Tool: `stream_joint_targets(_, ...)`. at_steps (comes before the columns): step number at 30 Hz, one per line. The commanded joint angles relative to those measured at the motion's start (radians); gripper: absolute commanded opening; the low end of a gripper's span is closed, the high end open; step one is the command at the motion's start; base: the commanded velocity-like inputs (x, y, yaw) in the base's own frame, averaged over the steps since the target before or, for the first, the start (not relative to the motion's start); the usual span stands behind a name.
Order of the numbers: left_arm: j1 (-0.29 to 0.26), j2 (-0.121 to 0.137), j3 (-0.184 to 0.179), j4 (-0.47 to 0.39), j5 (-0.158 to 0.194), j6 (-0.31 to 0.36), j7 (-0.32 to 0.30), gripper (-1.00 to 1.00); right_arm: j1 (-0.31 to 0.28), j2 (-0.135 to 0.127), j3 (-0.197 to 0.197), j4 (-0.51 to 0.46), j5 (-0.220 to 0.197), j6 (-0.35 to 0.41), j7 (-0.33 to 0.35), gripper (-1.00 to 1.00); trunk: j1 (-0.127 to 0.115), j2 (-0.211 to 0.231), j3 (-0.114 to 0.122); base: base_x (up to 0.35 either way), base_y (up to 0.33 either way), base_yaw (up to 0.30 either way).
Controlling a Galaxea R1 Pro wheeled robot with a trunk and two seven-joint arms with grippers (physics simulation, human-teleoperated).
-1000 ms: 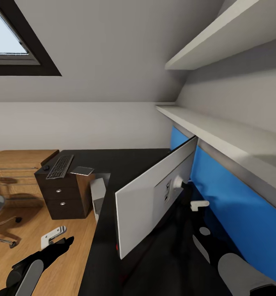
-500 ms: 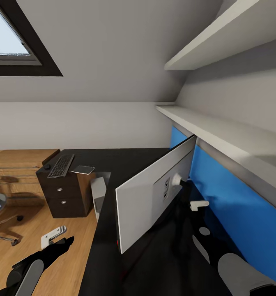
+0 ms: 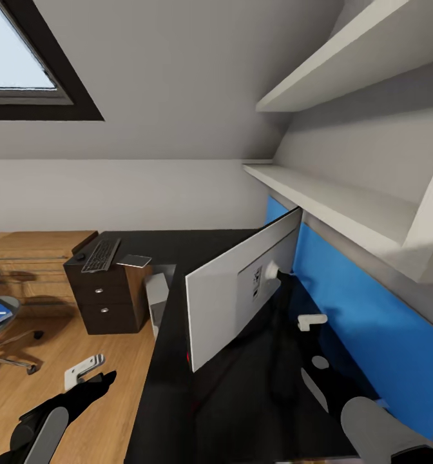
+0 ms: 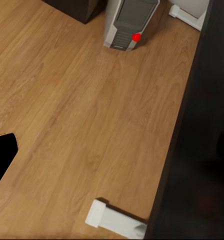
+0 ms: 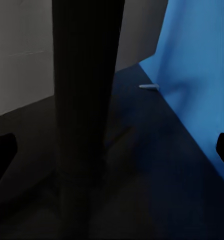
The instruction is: In the bedroom, organize the workspace by keeping the computer under the desk, ensuring the monitor is on the desk, placing the keyboard on the desk next to the monitor, placing the mouse on the desk next to the keyboard, moving the folder from the swivel chair onto the desk next to the mouse, stacking the notebook on top of the folder with the pen on top of the notebook, and positioning the swivel chair next to the desk.
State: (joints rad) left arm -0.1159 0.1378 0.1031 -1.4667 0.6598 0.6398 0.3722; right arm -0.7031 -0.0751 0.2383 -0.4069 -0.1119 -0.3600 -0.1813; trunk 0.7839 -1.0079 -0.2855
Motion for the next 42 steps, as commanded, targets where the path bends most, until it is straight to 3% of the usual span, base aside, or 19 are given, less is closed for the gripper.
stream_joint_targets(1, -0.001, 0.0, 0.0, -0.002, 0.011, 0.003, 0.009, 1.0, -0.001, -0.001, 0.009, 0.0, -0.011, -0.004, -0.005, 1.0, 0.0, -0.001, -0.001, -0.33, 0.0, 0.0)
stream_joint_targets(21, -0.001, -0.001, -0.002, -0.001, 0.014, 0.001, 0.009, 1.0, -0.001, 0.006, 0.006, -0.015, -0.02, 0.008, -0.015, 1.0, 0.0, -0.001, -0.001, -0.07, 0.001, 0.0)
stream_joint_targets(32, -0.001, 0.0, -0.002, -0.001, 0.015, 0.001, 0.009, 1.0, -0.001, 0.005, 0.004, -0.015, -0.021, 0.006, -0.015, 1.0, 0.0, -0.001, -0.001, -0.288, 0.078, 0.0)
stream_joint_targets(36, -0.001, 0.0, -0.001, -0.001, 0.015, 0.001, 0.009, 1.0, -0.001, 0.023, 0.003, -0.043, -0.023, 0.032, -0.028, 1.0, 0.0, -0.001, -0.001, -0.325, 0.1, 0.0)
stream_joint_targets(38, -0.001, 0.0, -0.001, -0.001, 0.015, 0.001, 0.01, 1.0, 0.0, 0.047, 0.002, -0.104, -0.023, 0.154, -0.072, 1.0, 0.0, -0.001, -0.001, -0.3, 0.09, 0.0)
stream_joint_targets(40, -0.001, 0.0, 0.0, -0.001, 0.015, 0.0, 0.01, 1.0, 0.003, 0.056, 0.002, -0.174, -0.025, 0.282, -0.121, 1.0, 0.0, -0.001, -0.001, -0.222, 0.046, 0.0)
stream_joint_targets(41, -0.001, 0.0, 0.0, -0.001, 0.015, 0.0, 0.01, 1.0, 0.012, 0.063, 0.002, -0.284, -0.026, 0.445, -0.181, 1.0, 0.0, -0.001, -0.001, -0.111, 0.021, 0.0)
stream_joint_targets(42, -0.001, 0.0, 0.0, -0.001, 0.015, 0.0, 0.01, 1.0, 0.019, 0.065, 0.002, -0.325, -0.027, 0.495, -0.198, 1.0, 0.0, -0.001, -0.001, -0.089, 0.017, 0.0)
